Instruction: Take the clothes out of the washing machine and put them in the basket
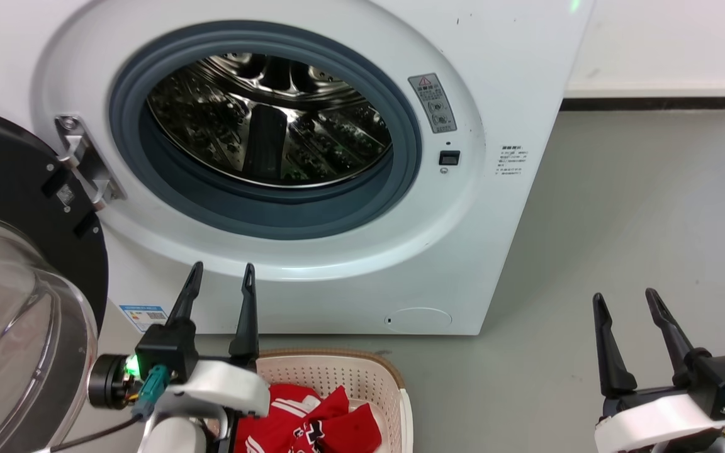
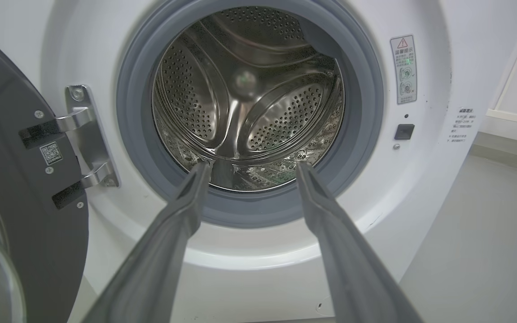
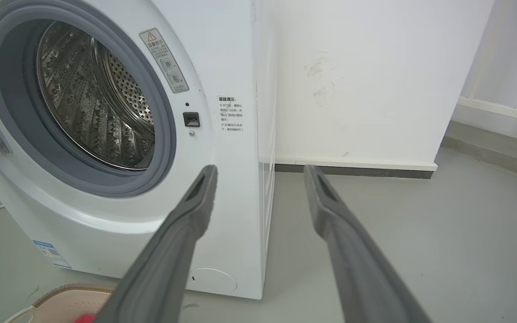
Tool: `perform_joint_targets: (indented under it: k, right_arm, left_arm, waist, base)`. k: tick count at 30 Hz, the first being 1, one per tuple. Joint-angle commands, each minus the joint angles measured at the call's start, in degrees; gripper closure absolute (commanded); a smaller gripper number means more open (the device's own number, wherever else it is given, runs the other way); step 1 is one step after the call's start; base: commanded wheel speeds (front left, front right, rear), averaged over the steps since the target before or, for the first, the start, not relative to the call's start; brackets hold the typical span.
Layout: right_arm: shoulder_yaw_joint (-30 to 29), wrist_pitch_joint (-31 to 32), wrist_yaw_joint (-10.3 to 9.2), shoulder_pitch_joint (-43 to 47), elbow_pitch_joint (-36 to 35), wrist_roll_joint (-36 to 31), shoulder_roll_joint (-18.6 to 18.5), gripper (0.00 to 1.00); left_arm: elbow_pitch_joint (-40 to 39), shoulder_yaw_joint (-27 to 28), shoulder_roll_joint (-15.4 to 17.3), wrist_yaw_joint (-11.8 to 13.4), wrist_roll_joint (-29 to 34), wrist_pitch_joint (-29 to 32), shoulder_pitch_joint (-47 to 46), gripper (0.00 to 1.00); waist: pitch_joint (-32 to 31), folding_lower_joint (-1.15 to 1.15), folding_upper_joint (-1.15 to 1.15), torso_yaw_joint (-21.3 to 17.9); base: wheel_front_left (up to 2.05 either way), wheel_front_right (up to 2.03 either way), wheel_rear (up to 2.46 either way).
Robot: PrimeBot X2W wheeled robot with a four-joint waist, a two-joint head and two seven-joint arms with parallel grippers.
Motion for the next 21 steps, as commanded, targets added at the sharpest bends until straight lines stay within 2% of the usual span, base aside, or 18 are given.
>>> perform_joint_targets:
  k: [1,8,21]
  right_arm:
    - [0.02,0.29,-0.03,1.16,-0.60,-0.38,-0.01,0.00]
    - [-0.02,0.83,-0.02,3.03,-1.48,0.34,0.00,0.00]
    - [0.15,1.21,-0.02,3.18,-1.81,0.38,-0.01,0.00]
  left_arm:
    - [-0.55,0.05,0.39,0.20,0.31,-0.14,1.69,0.00]
    - [-1.14,0.71,0.49,0.75,-0.50,-0.14,5.70,0.00]
    - [-0.72,0.04,0.74,0.79,-0.86,-0.14,6.43,0.00]
  waist:
    - [-1.16,0.02,0.00,0.31]
    - [-2.45,0.02,0.00,0.81]
    - [-2.32,0.02,0.00,1.26]
  base:
    - [0.00,0.00,0.00]
    - [0.00,0.00,0.00]
    - [0.00,0.00,0.00]
